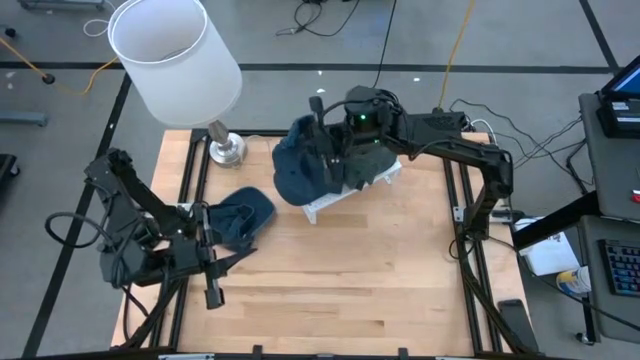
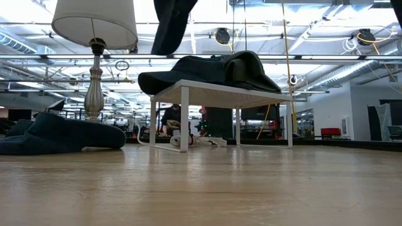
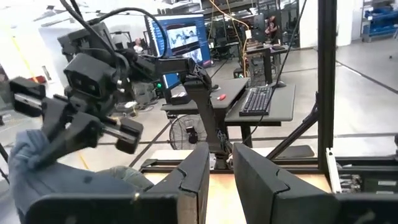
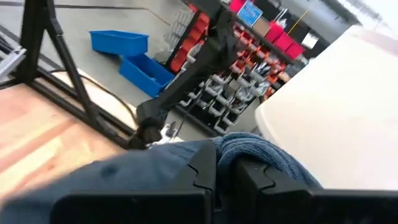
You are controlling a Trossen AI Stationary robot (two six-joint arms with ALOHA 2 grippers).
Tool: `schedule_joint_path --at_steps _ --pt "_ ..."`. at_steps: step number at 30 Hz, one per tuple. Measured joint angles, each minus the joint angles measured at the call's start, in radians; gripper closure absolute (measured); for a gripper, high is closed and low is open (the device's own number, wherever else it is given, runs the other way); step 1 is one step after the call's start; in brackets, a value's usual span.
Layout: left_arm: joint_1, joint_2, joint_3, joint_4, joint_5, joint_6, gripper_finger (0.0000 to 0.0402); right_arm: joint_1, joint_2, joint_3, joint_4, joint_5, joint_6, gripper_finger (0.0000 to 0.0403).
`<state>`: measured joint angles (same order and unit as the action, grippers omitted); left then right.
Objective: Pick & Place hat
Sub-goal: Stack the blue cap on top of the other blue cap on the shelf
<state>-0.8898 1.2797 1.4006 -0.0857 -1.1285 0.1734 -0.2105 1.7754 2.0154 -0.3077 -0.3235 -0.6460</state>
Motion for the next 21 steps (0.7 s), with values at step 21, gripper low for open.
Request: schedule_joint_path --at_steps 21 --pt "0.026 0.000 0.000 0.003 -0.027 -0.073 0.0325 -0.006 0.013 -0.001 -0.234 -0.072 -0.568 0.0390"
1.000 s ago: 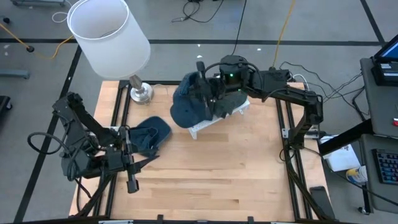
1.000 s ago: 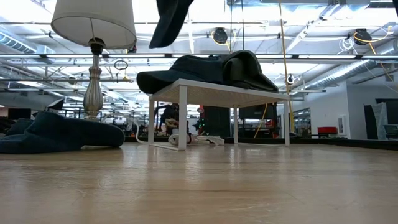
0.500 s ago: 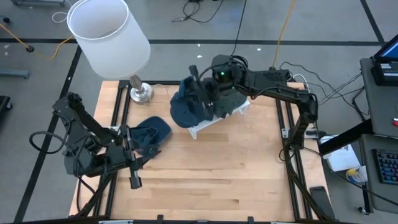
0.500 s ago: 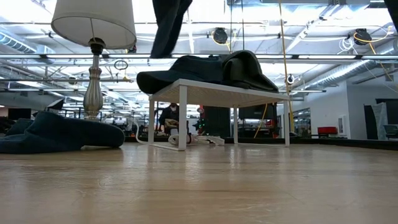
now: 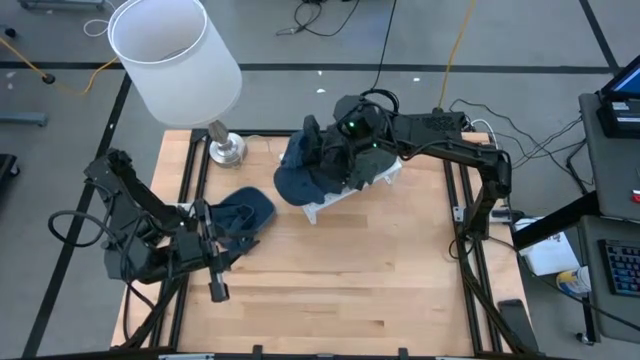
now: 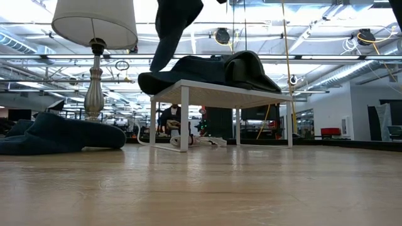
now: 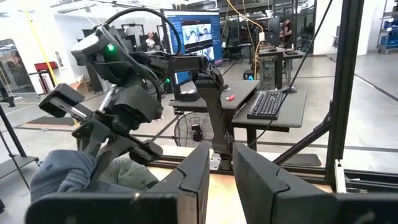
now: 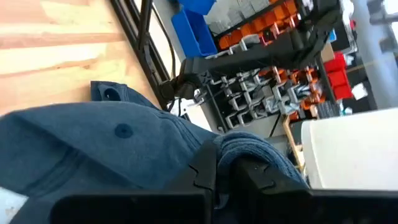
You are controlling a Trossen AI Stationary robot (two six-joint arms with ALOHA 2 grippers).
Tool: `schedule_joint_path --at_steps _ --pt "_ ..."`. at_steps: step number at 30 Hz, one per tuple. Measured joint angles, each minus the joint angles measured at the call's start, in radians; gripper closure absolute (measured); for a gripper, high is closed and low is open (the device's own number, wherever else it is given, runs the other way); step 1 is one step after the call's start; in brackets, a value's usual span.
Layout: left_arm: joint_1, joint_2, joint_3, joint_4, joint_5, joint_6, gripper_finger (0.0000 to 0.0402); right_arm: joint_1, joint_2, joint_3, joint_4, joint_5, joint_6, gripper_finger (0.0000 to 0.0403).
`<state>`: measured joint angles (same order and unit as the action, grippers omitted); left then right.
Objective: Pick & Place hat
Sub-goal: Stack the blue cap on top of the other blue cap on the shelf
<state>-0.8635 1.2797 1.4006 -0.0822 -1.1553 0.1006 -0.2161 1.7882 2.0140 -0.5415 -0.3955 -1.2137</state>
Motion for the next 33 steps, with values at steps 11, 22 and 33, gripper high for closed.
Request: schedule_joint_path --at_steps 11,22,33 --pt "0.005 0.000 0.000 0.001 -0.093 -0.033 0.0325 0.001 0.000 0.000 0.031 -0.220 0.050 0.0390" --pt "0.057 0.000 0.000 0.003 -0.103 0.001 0.0325 -0.101 0.000 0.000 0.074 -0.346 0.416 0.0390" --pt "0.124 0.000 0.000 0.000 -0.103 0.130 0.0325 -0.142 0.020 0.001 0.289 -0.579 0.473 0.0390"
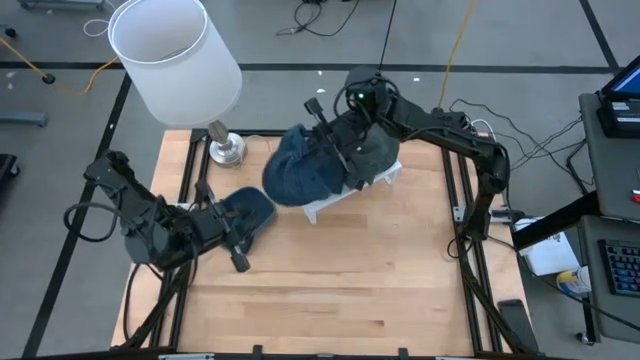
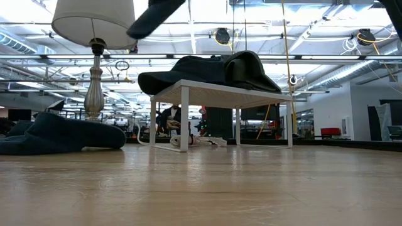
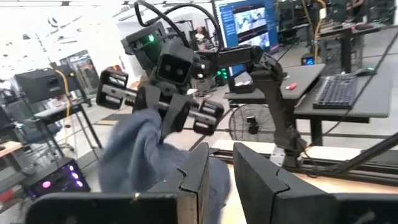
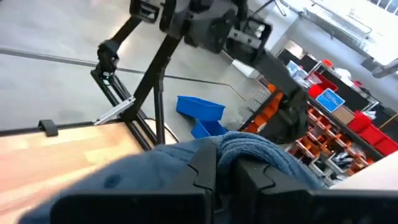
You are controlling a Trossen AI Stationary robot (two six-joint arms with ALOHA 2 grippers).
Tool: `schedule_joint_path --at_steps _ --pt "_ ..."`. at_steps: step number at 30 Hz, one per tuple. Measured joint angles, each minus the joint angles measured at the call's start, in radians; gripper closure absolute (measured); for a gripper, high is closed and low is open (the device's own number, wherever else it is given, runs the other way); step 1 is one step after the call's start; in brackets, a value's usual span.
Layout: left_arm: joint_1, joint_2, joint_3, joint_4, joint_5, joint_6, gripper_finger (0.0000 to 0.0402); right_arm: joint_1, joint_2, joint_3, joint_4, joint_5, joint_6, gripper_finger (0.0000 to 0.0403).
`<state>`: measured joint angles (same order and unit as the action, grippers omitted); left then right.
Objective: Pick & Place hat
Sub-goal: Stack the blue cap on top of the other blue cap on the shelf
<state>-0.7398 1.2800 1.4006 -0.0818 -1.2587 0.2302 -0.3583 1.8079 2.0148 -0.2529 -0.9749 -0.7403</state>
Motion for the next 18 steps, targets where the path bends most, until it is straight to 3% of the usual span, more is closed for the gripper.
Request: schedule_joint_path --at_steps 18 --pt "0.055 0.000 0.000 -0.004 0.000 -0.029 0.0325 -0.085 0.148 -0.001 0.064 -0.153 -0.003 0.0390"
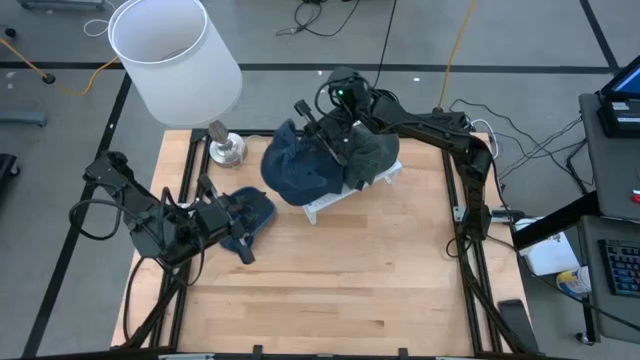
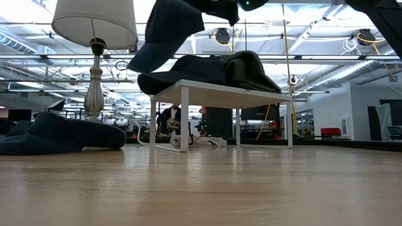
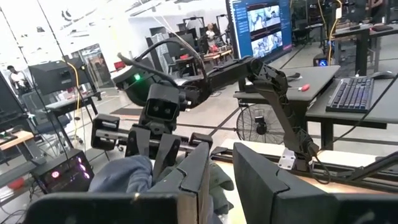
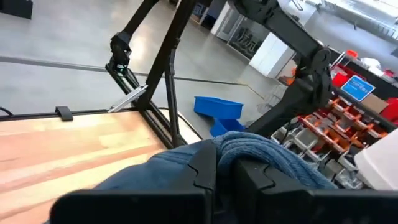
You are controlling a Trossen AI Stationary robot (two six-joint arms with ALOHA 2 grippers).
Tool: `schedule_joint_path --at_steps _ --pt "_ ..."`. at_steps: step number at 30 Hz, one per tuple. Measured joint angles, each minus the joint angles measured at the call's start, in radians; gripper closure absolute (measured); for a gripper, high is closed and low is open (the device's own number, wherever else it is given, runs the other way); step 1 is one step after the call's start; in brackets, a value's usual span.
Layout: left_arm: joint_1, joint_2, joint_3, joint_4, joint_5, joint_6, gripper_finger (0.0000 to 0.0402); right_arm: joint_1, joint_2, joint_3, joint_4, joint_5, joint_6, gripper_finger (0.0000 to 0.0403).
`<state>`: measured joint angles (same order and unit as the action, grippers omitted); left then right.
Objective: Pick & Place hat
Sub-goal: Stack the blue cap on top of the other blue cap on the shelf
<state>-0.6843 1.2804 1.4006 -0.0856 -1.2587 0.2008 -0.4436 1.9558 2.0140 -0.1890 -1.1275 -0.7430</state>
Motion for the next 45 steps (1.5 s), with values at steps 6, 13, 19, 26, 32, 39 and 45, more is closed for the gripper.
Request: schedule_joint_path --at_steps 6,13,19,26,32,39,45 --pt "0.005 0.000 0.000 0.000 0.000 -0.026 0.0325 -0.032 0.012 0.000 -0.043 0.005 -0.002 0.0390" --pt "0.004 0.000 0.000 0.000 0.000 -0.026 0.0325 -0.071 -0.017 0.001 -0.059 0.026 0.072 0.0390" --pt "0.004 0.000 0.000 0.000 0.000 -0.026 0.0325 -0.088 -0.019 0.000 -0.161 0.026 0.137 0.0390" --pt "0.004 0.000 0.000 0.000 0.000 -0.026 0.0325 -0.057 -0.027 0.000 -0.176 0.022 0.102 0.0390" --pt "0.004 0.000 0.000 0.000 0.000 -0.026 0.0325 -0.019 -0.062 0.001 -0.116 -0.004 0.153 0.0390" --pt "0.004 0.000 0.000 0.000 0.000 -0.031 0.0325 -0.008 -0.059 -0.016 -0.139 0.002 0.117 0.0390" --pt "0.004 0.000 0.000 0.000 0.000 -0.046 0.0325 -0.008 -0.055 -0.048 -0.086 0.027 0.094 0.0390"
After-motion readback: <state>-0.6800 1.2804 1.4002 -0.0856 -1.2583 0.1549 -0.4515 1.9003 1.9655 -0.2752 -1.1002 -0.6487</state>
